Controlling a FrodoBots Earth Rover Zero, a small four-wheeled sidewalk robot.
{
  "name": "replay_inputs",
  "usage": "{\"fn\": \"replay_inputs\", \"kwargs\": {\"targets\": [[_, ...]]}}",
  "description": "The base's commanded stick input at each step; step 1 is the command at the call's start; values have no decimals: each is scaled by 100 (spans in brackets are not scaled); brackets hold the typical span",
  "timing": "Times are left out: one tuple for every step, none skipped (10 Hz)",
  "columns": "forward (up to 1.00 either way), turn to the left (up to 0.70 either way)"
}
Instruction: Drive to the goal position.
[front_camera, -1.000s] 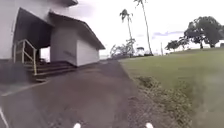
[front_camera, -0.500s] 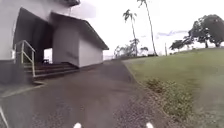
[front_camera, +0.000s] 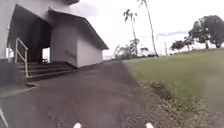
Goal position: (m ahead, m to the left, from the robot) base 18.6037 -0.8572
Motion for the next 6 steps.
{"fn": "replay_inputs", "kwargs": {"targets": [[70,0],[70,0],[70,0],[70,0],[70,0],[70,0]]}}
